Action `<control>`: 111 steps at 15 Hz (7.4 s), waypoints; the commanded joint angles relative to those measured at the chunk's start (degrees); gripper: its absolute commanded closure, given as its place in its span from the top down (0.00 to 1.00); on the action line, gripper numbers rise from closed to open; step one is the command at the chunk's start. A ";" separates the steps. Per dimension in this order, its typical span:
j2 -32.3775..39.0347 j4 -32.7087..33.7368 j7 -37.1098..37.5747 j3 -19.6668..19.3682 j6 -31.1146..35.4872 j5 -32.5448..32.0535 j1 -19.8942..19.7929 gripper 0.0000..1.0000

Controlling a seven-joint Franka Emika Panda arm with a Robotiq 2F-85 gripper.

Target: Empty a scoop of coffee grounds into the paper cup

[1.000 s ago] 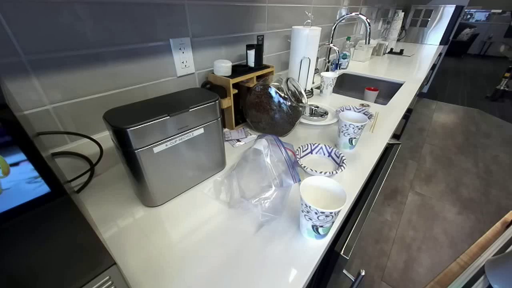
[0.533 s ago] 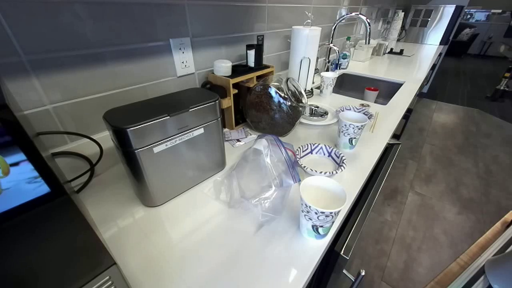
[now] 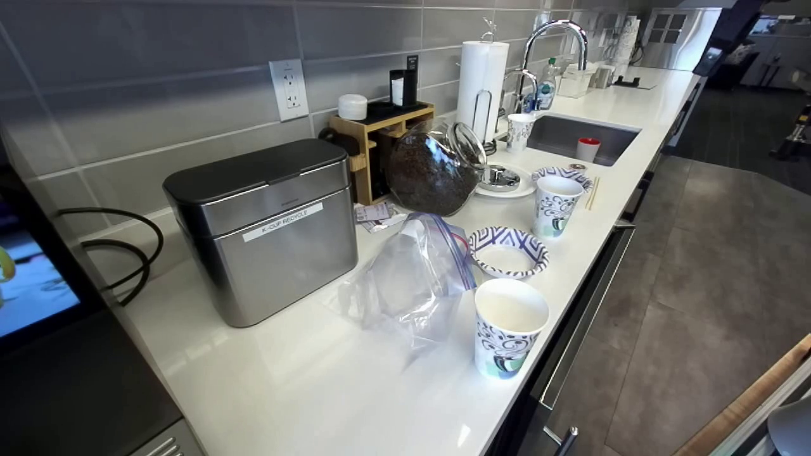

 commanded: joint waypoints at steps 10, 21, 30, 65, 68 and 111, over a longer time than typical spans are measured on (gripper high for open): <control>30.54 19.38 -26.81 0.65 -21.79 29.59 0.39 1.00; 39.41 25.07 -24.11 7.25 -26.11 33.25 -6.48 1.00; 53.38 32.95 -22.65 14.42 -24.45 43.45 -10.43 1.00; 78.96 62.56 -5.16 26.11 -34.69 39.86 -11.20 0.80; 79.55 63.37 -4.03 26.21 -36.62 39.09 -11.27 0.95; 87.35 84.10 20.20 28.27 -47.63 26.05 -7.32 0.01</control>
